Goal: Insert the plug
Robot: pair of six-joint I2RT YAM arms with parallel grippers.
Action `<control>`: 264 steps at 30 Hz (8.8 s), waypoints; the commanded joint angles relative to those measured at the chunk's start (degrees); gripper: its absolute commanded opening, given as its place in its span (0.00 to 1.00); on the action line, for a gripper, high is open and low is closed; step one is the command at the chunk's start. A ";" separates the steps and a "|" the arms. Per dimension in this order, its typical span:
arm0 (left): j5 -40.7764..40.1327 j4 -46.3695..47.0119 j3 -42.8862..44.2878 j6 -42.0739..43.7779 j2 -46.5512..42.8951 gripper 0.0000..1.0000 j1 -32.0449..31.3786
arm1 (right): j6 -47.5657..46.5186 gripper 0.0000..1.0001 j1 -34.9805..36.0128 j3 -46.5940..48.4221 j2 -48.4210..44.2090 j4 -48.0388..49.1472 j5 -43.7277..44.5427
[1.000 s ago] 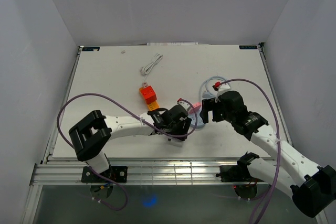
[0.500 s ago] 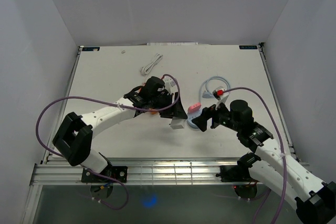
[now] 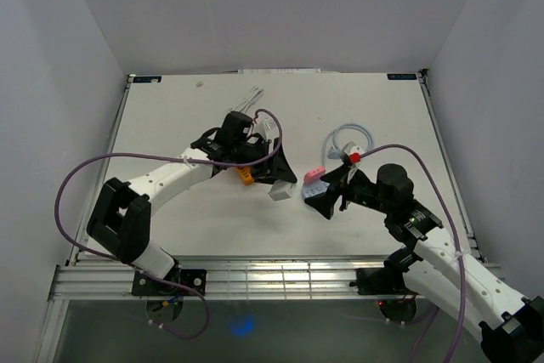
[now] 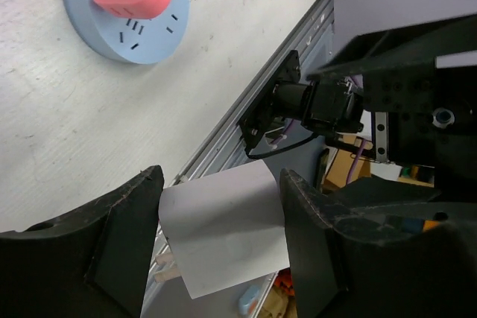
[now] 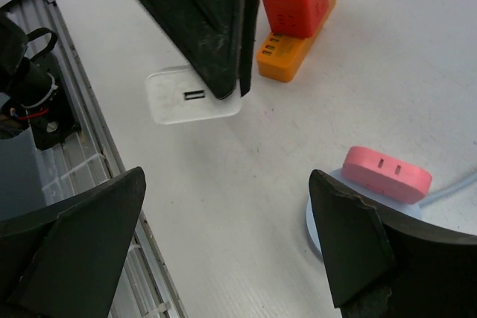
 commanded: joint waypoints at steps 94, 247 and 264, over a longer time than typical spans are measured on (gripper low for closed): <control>-2.83 10.43 0.47 2.12 -0.72 0.98 8.94 | 25.33 0.08 8.94 12.80 5.36 -25.66 52.67; -13.02 52.36 -26.69 0.09 -2.38 0.98 7.35 | 9.70 0.08 8.23 41.71 73.10 -37.80 47.59; -13.72 52.45 -27.30 0.18 -3.61 0.98 7.44 | 9.70 0.31 7.97 46.52 69.15 -37.17 44.94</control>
